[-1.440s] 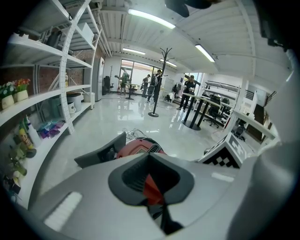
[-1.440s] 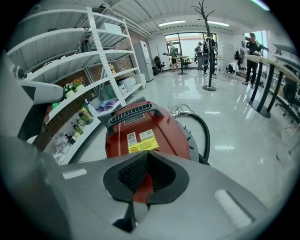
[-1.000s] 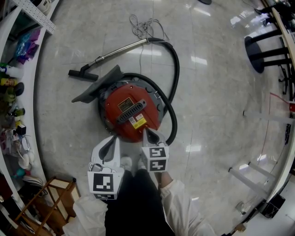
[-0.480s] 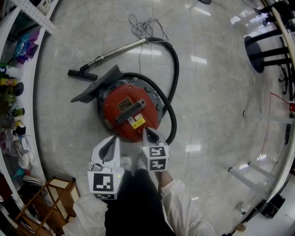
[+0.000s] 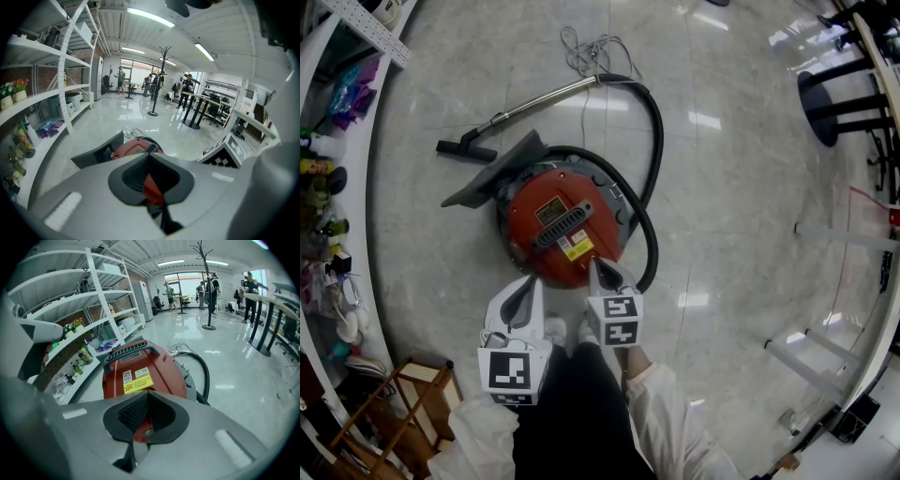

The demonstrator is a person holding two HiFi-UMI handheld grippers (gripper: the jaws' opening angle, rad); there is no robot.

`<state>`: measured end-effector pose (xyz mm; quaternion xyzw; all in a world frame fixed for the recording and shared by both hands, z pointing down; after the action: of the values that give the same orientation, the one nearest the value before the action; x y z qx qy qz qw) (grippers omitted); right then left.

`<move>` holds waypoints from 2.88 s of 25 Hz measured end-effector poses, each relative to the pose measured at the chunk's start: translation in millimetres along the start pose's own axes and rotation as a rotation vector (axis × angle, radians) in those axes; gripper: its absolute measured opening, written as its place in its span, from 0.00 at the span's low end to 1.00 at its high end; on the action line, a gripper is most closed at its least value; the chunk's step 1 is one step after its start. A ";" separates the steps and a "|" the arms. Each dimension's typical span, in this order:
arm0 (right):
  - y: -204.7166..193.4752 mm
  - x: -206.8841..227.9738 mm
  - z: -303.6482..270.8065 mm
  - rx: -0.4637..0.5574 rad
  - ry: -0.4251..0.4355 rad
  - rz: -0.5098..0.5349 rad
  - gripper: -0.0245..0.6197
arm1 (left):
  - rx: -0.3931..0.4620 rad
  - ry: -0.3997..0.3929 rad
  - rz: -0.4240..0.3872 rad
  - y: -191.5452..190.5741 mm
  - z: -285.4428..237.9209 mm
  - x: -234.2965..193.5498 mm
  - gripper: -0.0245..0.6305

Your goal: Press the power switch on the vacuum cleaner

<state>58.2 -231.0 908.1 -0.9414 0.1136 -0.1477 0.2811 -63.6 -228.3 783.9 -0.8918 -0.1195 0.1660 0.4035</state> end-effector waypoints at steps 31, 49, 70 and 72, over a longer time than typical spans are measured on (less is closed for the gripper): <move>30.3 10.1 25.3 0.057 -0.004 0.005 0.04 | 0.034 0.009 -0.025 16.7 14.9 1.9 0.04; 102.9 -5.8 151.4 0.244 -0.045 -0.005 0.04 | 0.110 0.005 -0.109 74.6 86.7 14.4 0.04; 170.5 -24.7 307.1 0.397 -0.049 0.023 0.04 | 0.234 0.014 -0.154 178.6 160.9 46.2 0.04; 177.3 -26.3 319.0 0.411 -0.047 0.029 0.04 | 0.250 0.016 -0.157 188.2 167.4 47.6 0.04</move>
<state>119.6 -209.8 548.0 -0.8656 0.0882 -0.1415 0.4721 -70.8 -219.4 527.8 -0.8239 -0.1641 0.1402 0.5240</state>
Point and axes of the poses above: the fingertips, and each gripper's own axes: z backward along the fingers, x to its right, y out of its top, the point moved 2 cm from there along z, backward along the fingers, and after that the axes turned 2 degrees about z, right-handed, at the moved point
